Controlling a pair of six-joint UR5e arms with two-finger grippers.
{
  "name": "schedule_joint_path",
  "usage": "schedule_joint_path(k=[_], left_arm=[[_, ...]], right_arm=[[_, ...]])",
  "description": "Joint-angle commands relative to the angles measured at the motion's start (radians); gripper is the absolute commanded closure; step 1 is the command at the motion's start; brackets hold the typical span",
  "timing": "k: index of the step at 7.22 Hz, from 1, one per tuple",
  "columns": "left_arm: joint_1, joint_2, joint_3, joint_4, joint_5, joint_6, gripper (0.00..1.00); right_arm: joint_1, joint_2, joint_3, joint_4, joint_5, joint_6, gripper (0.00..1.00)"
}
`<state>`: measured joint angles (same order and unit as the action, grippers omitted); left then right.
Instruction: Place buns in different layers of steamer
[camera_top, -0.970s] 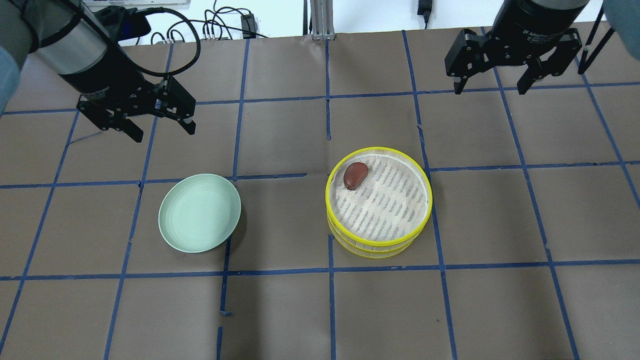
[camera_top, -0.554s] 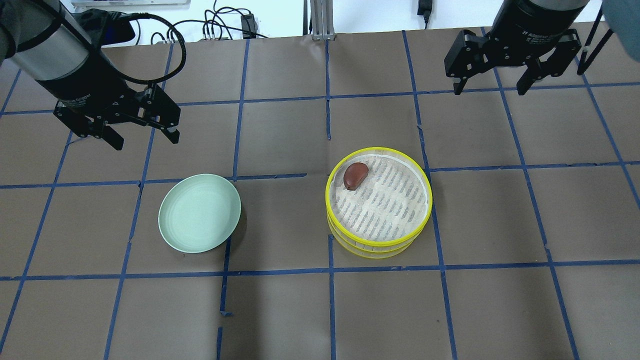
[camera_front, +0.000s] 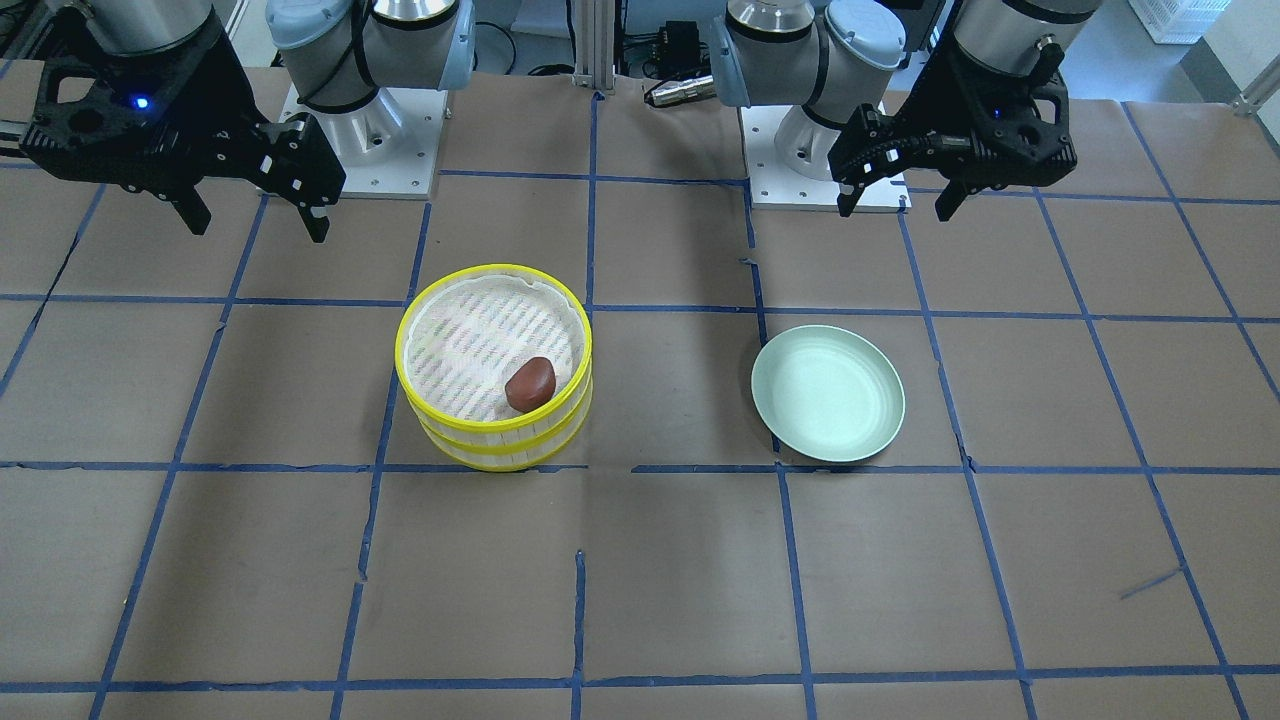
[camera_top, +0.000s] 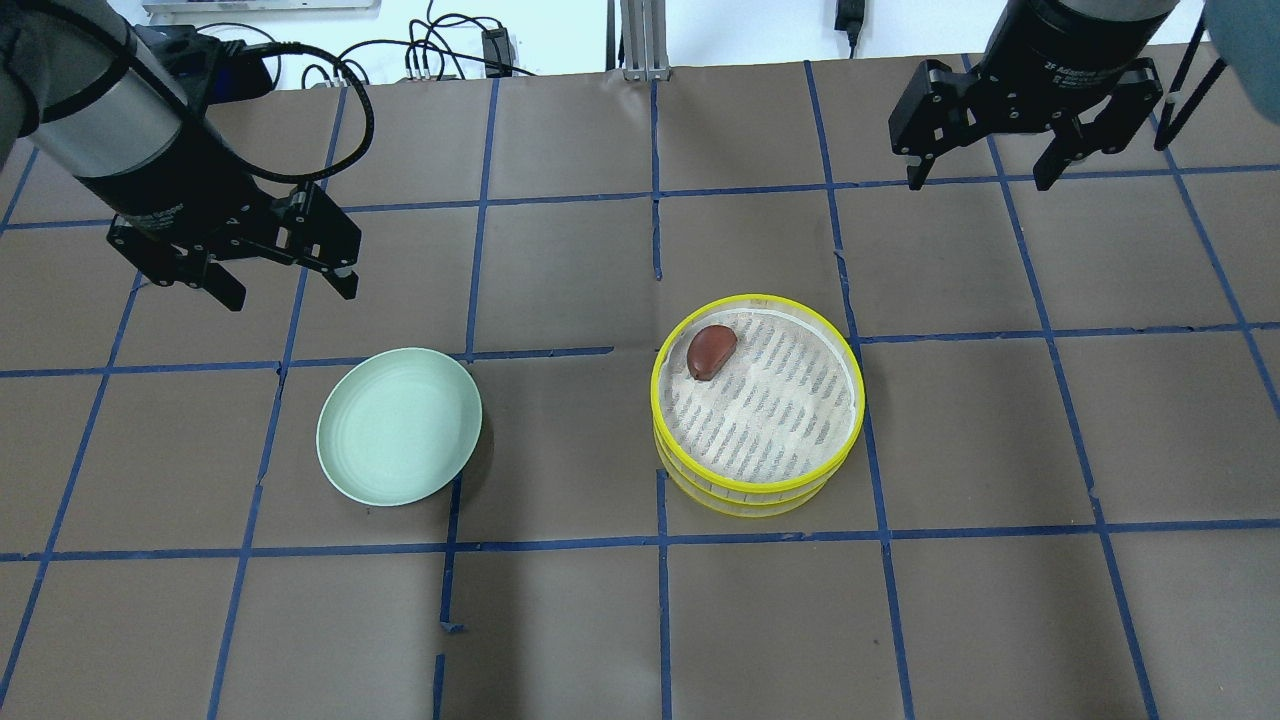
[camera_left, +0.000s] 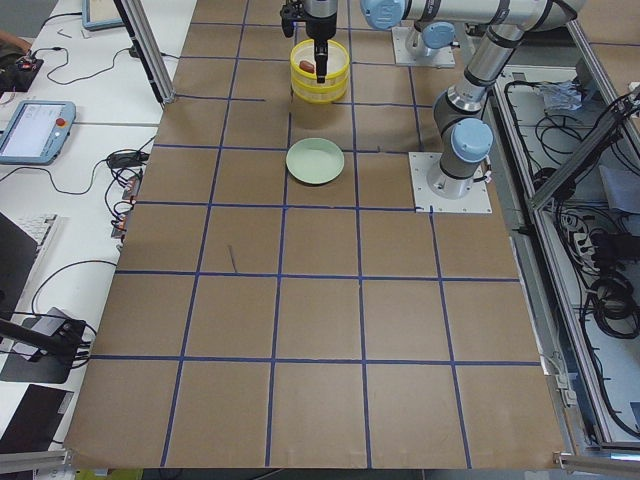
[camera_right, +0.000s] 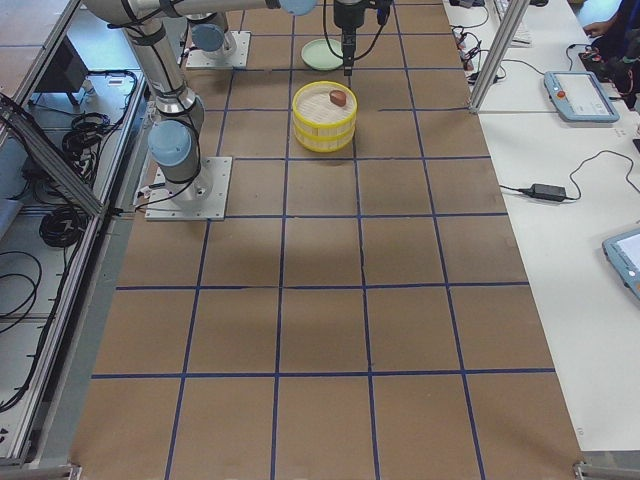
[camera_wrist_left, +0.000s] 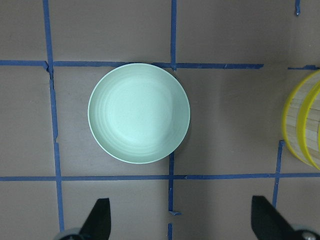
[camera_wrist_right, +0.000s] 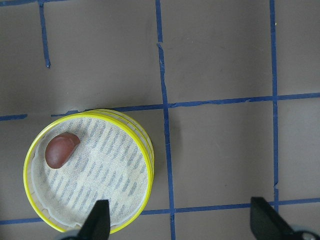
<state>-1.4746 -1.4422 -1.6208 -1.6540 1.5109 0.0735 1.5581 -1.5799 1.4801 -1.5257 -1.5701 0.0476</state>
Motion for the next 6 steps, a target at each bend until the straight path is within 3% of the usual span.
schedule_joint_path(k=[1, 3, 6], left_arm=[[-0.001, 0.0, 0.0, 0.107, 0.009, -0.026, 0.0], [-0.007, -0.09, -0.025, 0.128, 0.003, -0.028, 0.0], [0.003, -0.026, -0.001, 0.119, -0.069, -0.034, 0.0]], right_arm=[[0.0, 0.0, -0.001, 0.002, 0.001, 0.0, 0.0], [0.0, 0.0, -0.001, 0.002, 0.001, 0.0, 0.0], [0.004, 0.0, -0.001, 0.007, 0.002, 0.0, 0.0]])
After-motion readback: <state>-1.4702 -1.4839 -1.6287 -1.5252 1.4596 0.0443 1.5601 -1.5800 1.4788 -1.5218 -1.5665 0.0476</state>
